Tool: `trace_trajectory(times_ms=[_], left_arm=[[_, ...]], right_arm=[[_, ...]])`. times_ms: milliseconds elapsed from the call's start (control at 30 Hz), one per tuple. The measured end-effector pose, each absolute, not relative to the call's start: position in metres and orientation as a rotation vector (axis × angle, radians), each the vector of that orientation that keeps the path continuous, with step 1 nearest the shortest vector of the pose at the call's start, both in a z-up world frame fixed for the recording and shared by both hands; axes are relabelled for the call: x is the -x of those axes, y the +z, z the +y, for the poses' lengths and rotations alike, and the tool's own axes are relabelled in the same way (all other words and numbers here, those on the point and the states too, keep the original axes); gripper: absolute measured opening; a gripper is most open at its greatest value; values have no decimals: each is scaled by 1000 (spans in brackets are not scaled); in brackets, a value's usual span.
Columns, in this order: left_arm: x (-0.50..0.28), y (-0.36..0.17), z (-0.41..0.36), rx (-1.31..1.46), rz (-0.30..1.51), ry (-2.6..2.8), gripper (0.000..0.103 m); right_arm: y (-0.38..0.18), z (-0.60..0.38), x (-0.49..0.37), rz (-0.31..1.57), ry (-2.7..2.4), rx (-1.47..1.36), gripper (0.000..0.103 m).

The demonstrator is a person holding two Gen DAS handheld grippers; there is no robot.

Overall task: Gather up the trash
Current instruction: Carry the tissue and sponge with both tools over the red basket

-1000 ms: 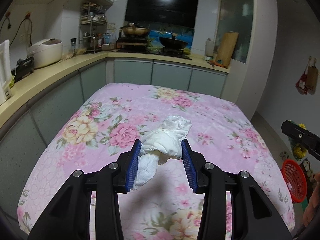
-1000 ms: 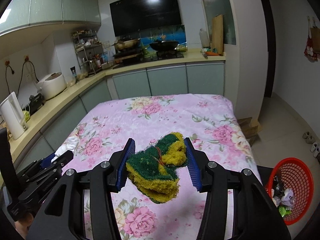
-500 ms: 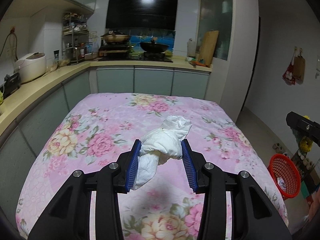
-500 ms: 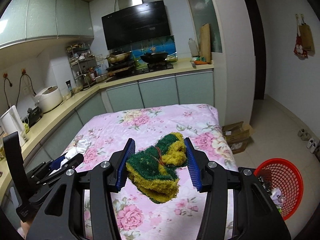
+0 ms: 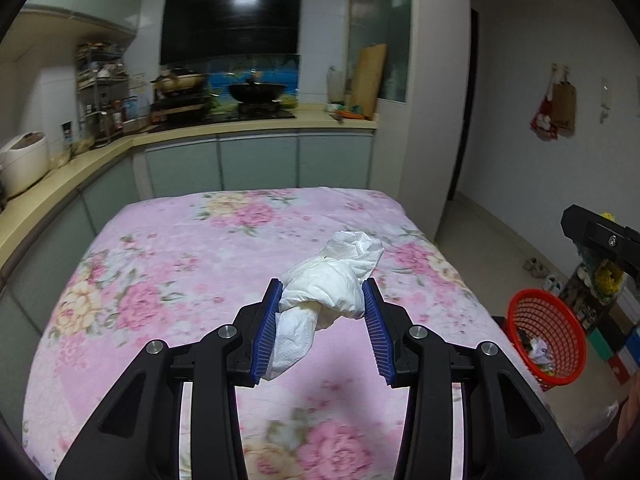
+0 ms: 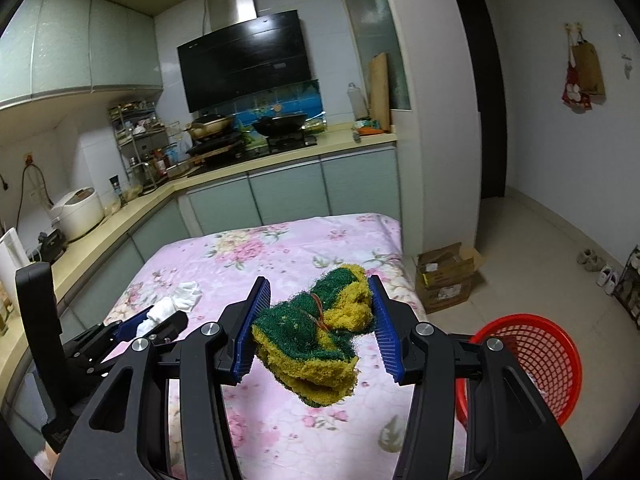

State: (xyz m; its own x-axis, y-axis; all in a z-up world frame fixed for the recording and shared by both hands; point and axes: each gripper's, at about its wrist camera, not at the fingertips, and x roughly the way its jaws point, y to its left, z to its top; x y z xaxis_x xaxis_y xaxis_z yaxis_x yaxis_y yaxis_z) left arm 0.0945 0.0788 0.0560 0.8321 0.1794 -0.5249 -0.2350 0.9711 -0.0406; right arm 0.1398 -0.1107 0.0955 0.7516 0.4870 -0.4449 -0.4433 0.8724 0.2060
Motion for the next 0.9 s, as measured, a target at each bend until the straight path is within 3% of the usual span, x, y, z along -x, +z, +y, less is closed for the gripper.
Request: trace_trajectory(times_ms=[900], left_arm=[[-151,43,-30,-21,611,-12,39]], right_arm=[[81,-211,-161,525,283,-163,48]])
